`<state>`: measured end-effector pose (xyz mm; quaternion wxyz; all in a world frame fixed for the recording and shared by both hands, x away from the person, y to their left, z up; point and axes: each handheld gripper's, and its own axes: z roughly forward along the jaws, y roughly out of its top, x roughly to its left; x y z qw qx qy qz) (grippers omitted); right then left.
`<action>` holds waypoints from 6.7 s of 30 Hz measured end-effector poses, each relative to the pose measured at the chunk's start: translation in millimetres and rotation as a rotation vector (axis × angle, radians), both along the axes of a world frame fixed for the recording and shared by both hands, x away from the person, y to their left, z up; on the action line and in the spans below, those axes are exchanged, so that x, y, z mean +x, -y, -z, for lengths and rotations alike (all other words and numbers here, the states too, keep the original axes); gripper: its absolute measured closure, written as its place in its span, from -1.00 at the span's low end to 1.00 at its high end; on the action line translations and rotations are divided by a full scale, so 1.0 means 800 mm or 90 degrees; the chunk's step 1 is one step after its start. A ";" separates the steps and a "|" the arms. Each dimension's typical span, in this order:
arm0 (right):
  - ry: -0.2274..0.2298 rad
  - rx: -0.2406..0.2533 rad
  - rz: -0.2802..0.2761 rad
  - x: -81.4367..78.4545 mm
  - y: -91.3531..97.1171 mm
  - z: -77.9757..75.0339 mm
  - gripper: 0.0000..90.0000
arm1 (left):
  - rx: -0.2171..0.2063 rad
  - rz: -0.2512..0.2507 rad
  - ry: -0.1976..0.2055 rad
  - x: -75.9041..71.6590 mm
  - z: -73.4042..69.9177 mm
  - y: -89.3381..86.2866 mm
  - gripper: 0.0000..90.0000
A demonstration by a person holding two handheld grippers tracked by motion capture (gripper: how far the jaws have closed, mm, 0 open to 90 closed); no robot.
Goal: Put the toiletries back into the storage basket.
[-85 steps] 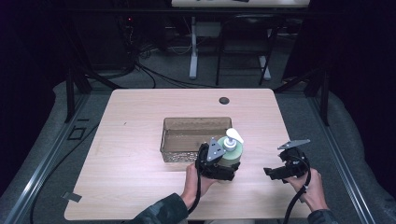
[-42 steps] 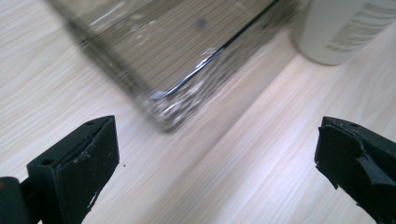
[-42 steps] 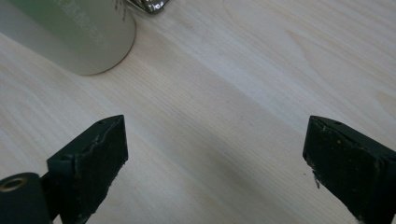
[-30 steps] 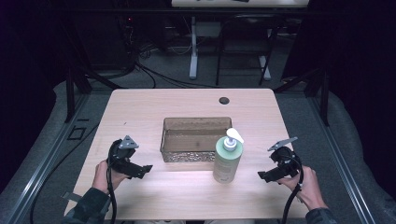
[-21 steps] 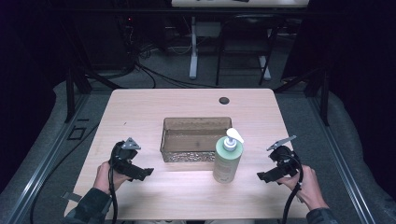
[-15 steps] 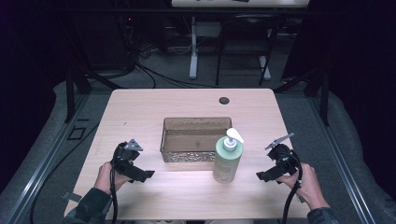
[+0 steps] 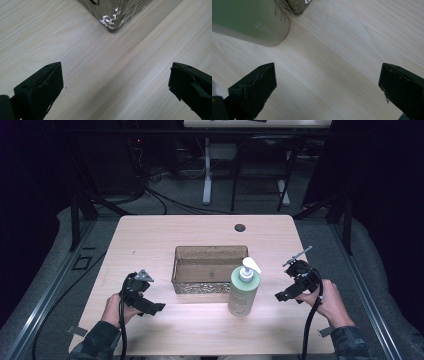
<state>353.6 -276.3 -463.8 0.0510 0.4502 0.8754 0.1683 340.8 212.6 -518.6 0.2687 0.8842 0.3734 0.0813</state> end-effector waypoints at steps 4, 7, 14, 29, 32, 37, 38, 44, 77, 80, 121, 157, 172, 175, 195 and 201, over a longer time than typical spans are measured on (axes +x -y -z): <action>-0.031 -0.020 -0.018 0.005 -0.006 -0.020 -1.00 | 0.003 -0.001 0.001 0.000 0.001 0.001 -1.00; -0.040 -0.034 -0.030 0.004 -0.012 -0.025 -1.00 | 0.003 0.002 0.001 -0.001 0.001 0.001 -1.00; -0.061 -0.045 -0.062 0.005 -0.031 -0.046 -1.00 | 0.006 0.010 -0.005 0.000 0.002 0.005 -1.00; -0.088 -0.073 -0.104 -0.005 -0.059 -0.083 -1.00 | 0.004 0.010 -0.002 -0.001 0.002 0.006 -1.00; -0.091 -0.075 -0.119 -0.011 -0.068 -0.097 -1.00 | 0.003 0.010 -0.002 0.000 0.002 0.006 -1.00; -0.093 -0.086 -0.125 -0.014 -0.078 -0.109 -1.00 | 0.002 0.013 -0.003 -0.001 0.002 0.007 -1.00; -0.093 -0.081 -0.127 -0.014 -0.080 -0.111 -1.00 | 0.003 0.014 -0.003 -0.001 0.002 0.007 -1.00; -0.092 -0.077 -0.144 -0.015 -0.092 -0.127 -1.00 | 0.006 0.012 -0.004 -0.001 0.002 0.007 -1.00; -0.090 -0.117 -0.172 0.026 -0.189 -0.153 -0.38 | 0.001 0.015 -0.004 0.000 0.001 0.006 -1.00; -0.094 -0.124 -0.170 0.026 -0.192 -0.153 -0.22 | 0.002 0.015 -0.004 0.000 0.001 0.006 -1.00; -0.061 -0.160 -0.180 0.020 -0.203 -0.187 0.40 | 0.007 0.020 -0.014 0.001 0.002 0.006 -1.00; -0.047 -0.173 -0.199 0.028 -0.223 -0.249 0.40 | 0.007 0.025 -0.023 0.003 0.004 0.007 -1.00; -0.027 -0.179 -0.189 0.036 -0.228 -0.282 0.40 | 0.009 0.029 -0.027 0.004 0.007 0.008 -1.00; -0.023 -0.177 -0.185 0.038 -0.228 -0.287 0.40 | 0.009 0.027 -0.027 0.004 0.007 0.008 -1.00; -0.007 -0.179 -0.157 0.061 -0.223 -0.299 0.40 | 0.008 0.031 -0.028 0.004 0.008 0.009 -1.00; -0.008 -0.175 -0.149 0.070 -0.221 -0.299 0.40 | 0.011 0.035 -0.030 0.005 0.009 0.010 -1.00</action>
